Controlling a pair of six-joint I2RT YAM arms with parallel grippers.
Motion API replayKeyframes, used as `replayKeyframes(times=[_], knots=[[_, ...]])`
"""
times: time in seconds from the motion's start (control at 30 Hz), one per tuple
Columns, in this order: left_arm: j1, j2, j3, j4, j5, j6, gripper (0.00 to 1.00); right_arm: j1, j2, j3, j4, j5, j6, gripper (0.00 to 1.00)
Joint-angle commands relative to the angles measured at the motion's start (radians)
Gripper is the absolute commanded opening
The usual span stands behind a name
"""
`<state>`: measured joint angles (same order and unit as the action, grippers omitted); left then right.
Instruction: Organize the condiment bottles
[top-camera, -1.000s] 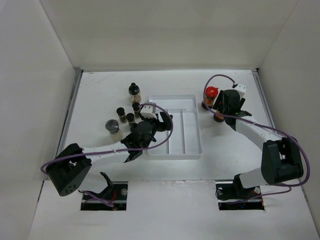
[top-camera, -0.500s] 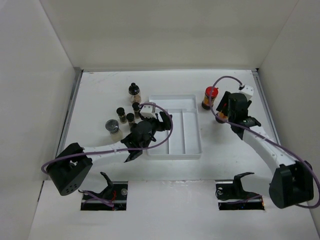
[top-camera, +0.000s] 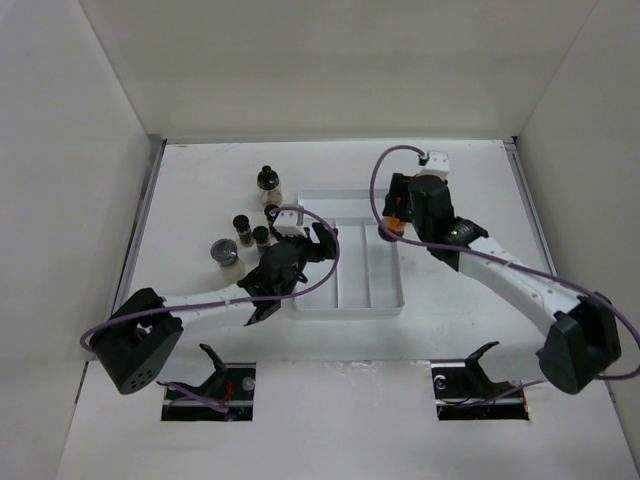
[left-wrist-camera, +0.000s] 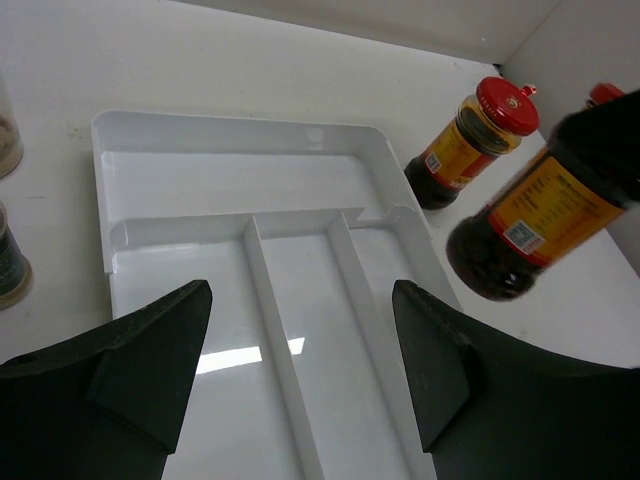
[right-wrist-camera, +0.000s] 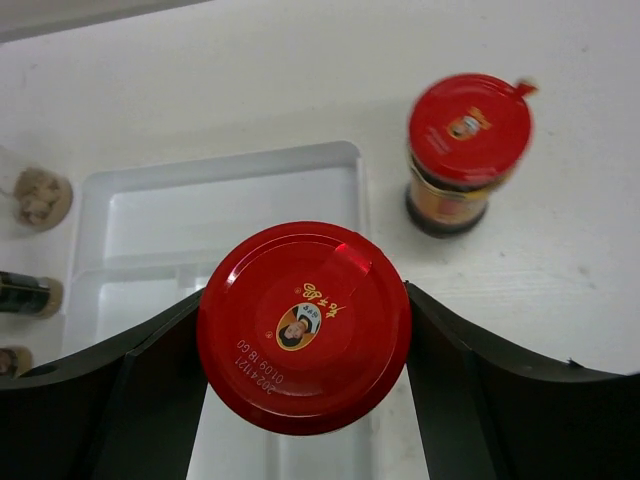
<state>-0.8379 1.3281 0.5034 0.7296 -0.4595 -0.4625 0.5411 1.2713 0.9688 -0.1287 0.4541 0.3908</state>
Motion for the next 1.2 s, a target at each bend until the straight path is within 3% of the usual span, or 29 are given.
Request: replayKeyframes(times=[0.0,0.4,0.93,1.03,1.17], knots=[[0.009,-0.044,-0.017,0.063,-0.002,-0.015,0.72,0.018,0.087,0.168,0.221,-0.018,-0.015,0.54],[0.01,-0.035,-0.022,0.083,0.004,-0.025,0.72,0.023,0.462,0.435,0.345,-0.071,-0.038,0.54],[0.015,-0.015,-0.022,0.093,0.007,-0.025,0.72,0.023,0.623,0.493,0.388,-0.06,0.003,0.55],[0.016,-0.01,-0.022,0.094,0.007,-0.027,0.72,0.023,0.634,0.469,0.405,-0.058,0.005,0.59],[0.016,-0.007,-0.02,0.094,0.01,-0.028,0.72,0.029,0.639,0.441,0.419,-0.057,-0.012,0.73]])
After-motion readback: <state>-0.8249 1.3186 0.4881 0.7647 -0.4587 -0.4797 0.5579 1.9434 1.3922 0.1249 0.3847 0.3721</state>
